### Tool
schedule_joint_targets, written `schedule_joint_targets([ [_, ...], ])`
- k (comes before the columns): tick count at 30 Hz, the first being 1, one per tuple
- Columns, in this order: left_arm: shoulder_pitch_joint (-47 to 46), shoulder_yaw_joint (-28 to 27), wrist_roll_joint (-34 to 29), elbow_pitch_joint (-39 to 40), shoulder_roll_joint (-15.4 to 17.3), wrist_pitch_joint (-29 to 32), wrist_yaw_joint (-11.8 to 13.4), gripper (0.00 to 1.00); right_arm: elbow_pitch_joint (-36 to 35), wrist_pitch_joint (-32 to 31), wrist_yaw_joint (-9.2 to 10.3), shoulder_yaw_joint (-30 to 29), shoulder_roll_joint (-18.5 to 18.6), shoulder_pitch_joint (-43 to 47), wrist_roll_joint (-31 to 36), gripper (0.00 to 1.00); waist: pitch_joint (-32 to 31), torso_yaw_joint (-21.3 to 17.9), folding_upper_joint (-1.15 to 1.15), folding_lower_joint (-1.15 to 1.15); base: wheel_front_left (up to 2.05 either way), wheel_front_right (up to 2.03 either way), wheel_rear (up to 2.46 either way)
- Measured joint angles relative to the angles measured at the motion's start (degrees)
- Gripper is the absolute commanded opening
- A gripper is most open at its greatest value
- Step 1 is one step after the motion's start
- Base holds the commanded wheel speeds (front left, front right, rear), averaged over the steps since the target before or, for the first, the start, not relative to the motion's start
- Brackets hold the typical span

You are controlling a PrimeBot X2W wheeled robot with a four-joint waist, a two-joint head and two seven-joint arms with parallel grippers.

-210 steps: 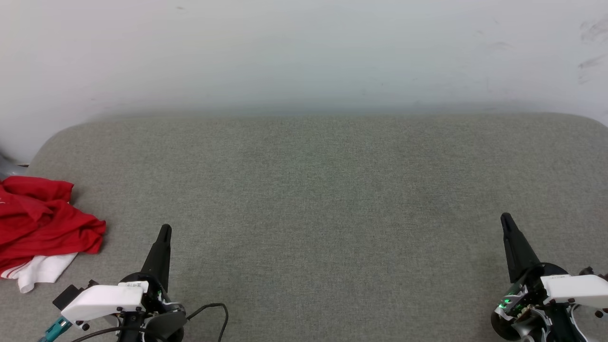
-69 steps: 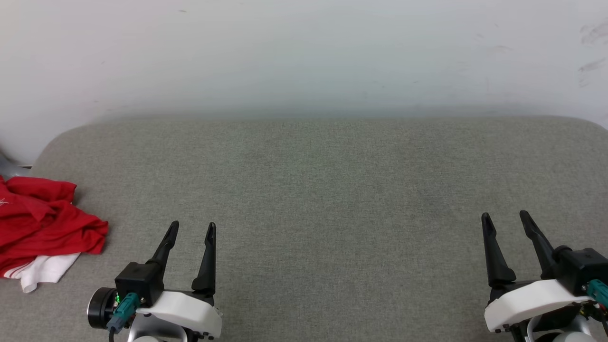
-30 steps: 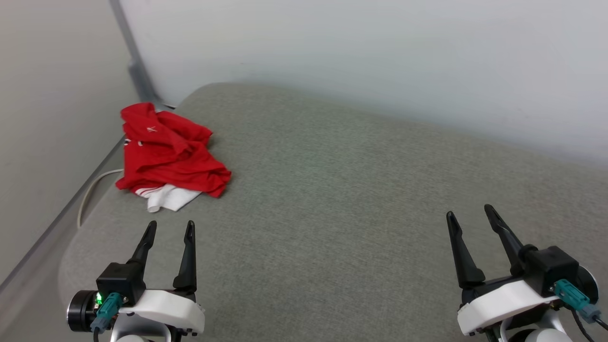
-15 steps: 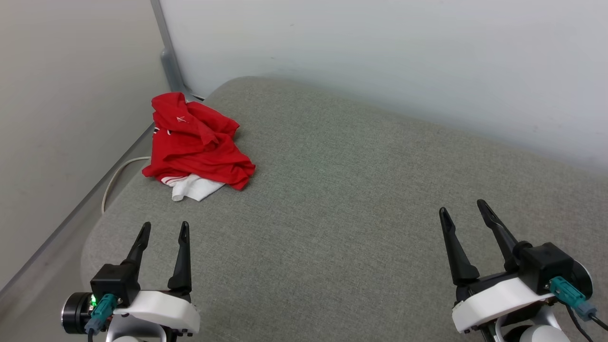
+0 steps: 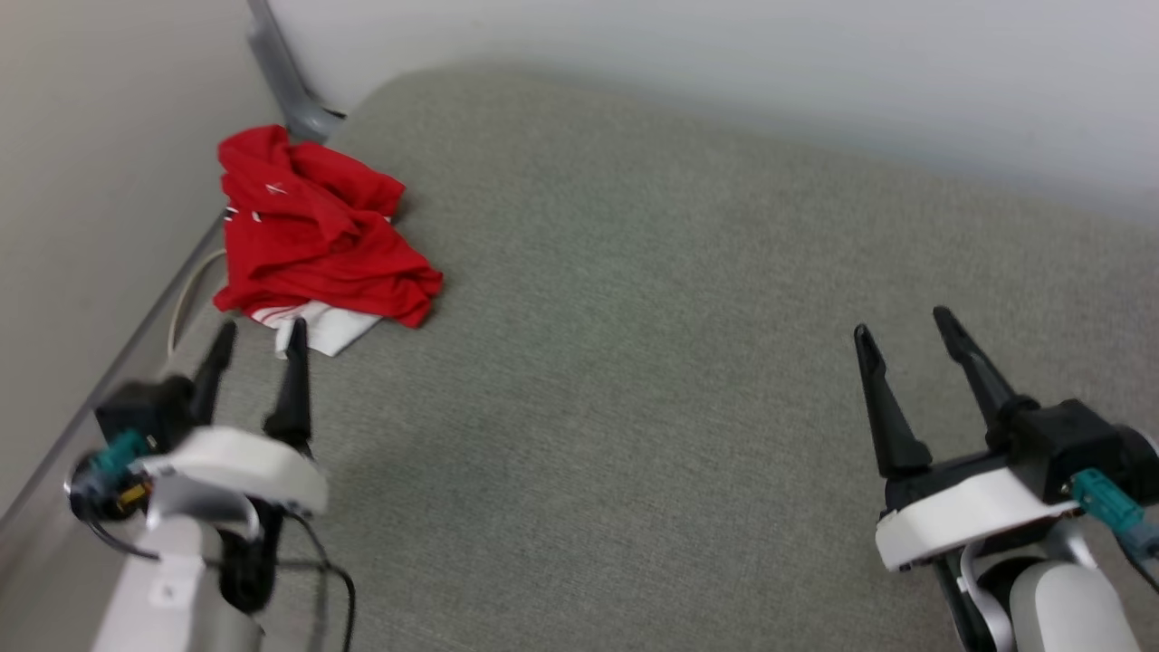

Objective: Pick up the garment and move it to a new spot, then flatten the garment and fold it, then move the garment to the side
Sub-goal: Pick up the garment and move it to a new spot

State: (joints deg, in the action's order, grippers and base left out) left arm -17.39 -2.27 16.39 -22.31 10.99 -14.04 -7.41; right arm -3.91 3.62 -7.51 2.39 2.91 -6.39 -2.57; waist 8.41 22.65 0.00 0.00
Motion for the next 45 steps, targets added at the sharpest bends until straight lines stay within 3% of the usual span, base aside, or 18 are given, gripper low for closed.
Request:
schedule_joint_targets([
  [6,-10.7,0.2,7.6,-4.6,5.6,6.9,0.0,1.0,-2.7,-1.1,0.01,-0.9,0.0,-3.4,1.8,1.0,6.5,-2.1,0.0,0.0,0.0,0.0,0.0],
  [20,-27.1,5.0,26.5,-14.0,22.7,33.1,0.0,1.0,-9.4,-1.6,0.01,0.1,0.0,-10.7,4.8,1.0,22.2,-7.0,0.0,0.01,0.0,0.0,0.0],
  [26,-29.8,7.2,32.0,-17.4,27.0,41.7,-0.1,1.0,-11.9,-2.1,0.01,0.5,0.0,-12.4,5.8,1.0,27.4,-8.6,0.0,0.01,0.0,0.0,0.0],
  [34,-32.3,8.6,36.7,-23.8,28.8,52.4,0.0,1.0,-14.3,-2.1,0.01,0.9,0.0,-13.4,6.5,1.0,29.8,-9.9,0.0,0.0,0.0,0.0,0.0],
  [37,-33.2,8.9,37.1,-25.0,28.3,54.4,0.4,0.11,-14.7,-2.1,0.01,0.9,0.0,-13.4,6.5,1.0,29.5,-10.0,0.0,0.0,0.0,0.0,0.0],
  [38,-33.4,9.0,37.3,-25.2,28.3,54.8,0.4,0.0,-14.8,-2.1,0.01,0.8,0.0,-13.4,6.5,1.0,29.4,-10.0,0.0,0.0,0.0,0.0,0.0],
  [41,-33.7,9.7,36.8,-25.3,27.7,54.7,0.4,0.0,-14.8,-2.1,0.01,0.5,0.0,-13.3,6.3,1.0,28.8,-10.0,0.0,0.0,0.0,0.0,0.0],
  [45,-33.7,11.5,33.6,-25.0,27.9,50.3,0.4,0.0,-14.3,-1.7,0.01,0.0,0.0,-12.8,5.5,1.0,27.2,-10.0,0.0,0.0,0.0,0.0,0.0],
])
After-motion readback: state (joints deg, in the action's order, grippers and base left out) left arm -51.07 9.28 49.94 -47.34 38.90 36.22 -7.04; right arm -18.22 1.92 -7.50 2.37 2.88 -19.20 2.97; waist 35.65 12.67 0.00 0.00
